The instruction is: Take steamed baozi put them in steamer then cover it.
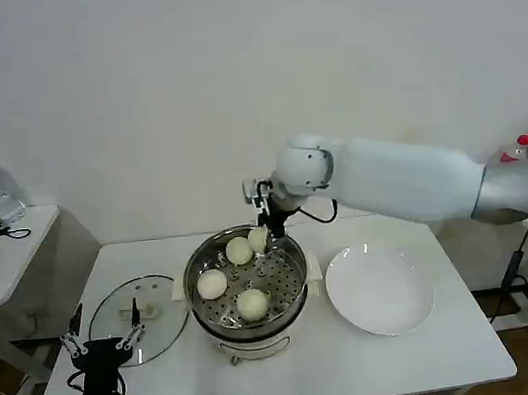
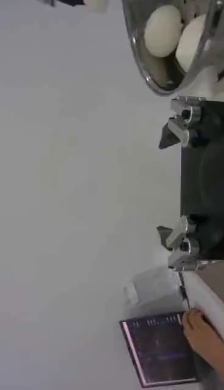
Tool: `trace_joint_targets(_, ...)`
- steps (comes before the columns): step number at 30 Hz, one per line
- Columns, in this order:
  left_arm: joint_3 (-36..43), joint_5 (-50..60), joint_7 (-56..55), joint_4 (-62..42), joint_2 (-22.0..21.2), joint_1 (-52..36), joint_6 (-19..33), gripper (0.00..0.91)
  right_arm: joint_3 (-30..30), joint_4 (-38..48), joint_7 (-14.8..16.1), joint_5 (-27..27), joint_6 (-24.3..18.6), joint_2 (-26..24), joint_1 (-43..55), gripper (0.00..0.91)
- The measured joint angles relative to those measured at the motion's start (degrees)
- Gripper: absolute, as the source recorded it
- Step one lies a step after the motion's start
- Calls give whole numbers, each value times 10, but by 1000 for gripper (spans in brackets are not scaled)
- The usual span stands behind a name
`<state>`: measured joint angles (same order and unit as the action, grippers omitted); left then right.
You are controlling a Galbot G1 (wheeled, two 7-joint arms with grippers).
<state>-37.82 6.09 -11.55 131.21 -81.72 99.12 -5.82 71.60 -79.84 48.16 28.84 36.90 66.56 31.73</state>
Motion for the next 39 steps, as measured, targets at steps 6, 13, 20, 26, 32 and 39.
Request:
trace_joint_targets(6, -1, -3, 0, -3, 2, 0, 0, 907, 5, 15, -5, -2, 11, 13, -18, 655)
trace_joint_targets(13, 0, -3, 0, -4, 2, -2, 0, 907, 10, 28, -5, -11, 17, 20, -35, 655)
trace_joint_targets(20, -1, -4, -1, -4, 2, 0, 1, 907, 11, 30, -6, -17, 21, 22, -49, 655)
trace_joint_targets(26, -1, -4, -1, -4, 1, 0, 1, 907, 13, 34, -5, -26, 21, 22, -57, 907)
trace_joint_targets(32, -1, -4, -1, -3, 1, 0, 1, 907, 10, 31, -8, -29, 21, 17, -63, 907)
trace_joint_targets(39, -2, -4, -1, -4, 2, -1, 1, 907, -5, 13, -16, -15, 26, 3, -53, 907)
